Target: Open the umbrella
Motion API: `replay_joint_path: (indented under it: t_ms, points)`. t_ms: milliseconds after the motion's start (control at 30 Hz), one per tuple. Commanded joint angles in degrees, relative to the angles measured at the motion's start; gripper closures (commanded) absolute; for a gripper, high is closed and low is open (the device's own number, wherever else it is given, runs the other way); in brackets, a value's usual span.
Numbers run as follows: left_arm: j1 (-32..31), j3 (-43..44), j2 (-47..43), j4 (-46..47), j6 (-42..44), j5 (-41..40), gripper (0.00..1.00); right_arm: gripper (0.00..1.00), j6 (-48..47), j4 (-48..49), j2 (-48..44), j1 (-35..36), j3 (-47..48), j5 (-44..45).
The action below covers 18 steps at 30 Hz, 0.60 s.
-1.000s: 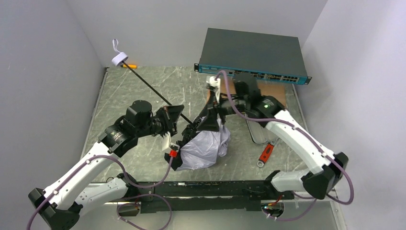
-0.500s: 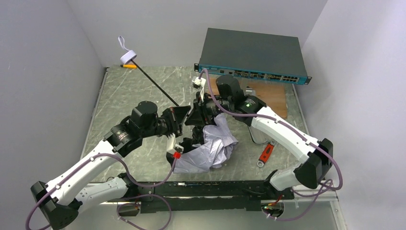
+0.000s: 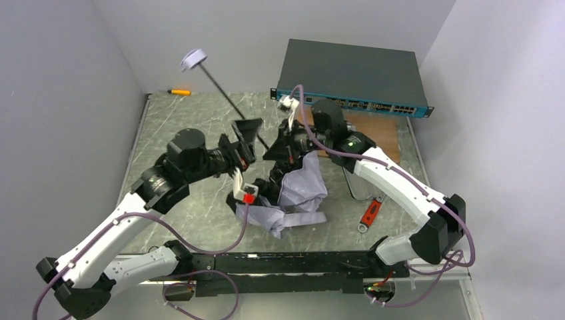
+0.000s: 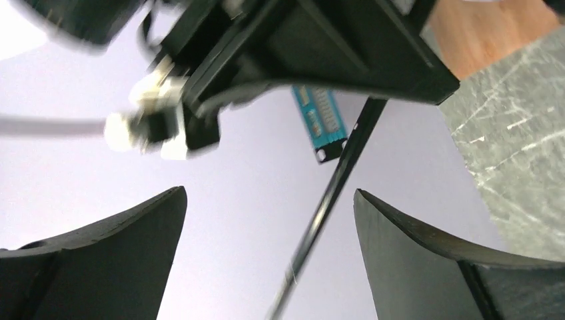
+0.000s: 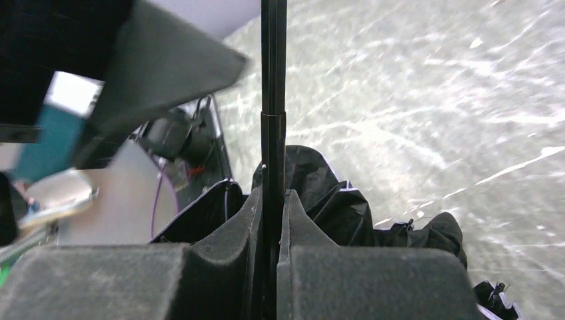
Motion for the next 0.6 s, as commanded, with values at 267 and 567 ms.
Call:
replay_joint_path:
  t_ms: [267,567]
  points:
    - [7.6,10.6,-10.6,-2.2,-78.0,3.3,0.00,1.00,1.4,37.3,-15.2,-0.3,-9.6,11.6]
    - [19.6,17.5,-0.7,16.9,-120.1,27.2,0.07,1.00,-10.3,54.4,-13.8,8.6,-16.5,19.7]
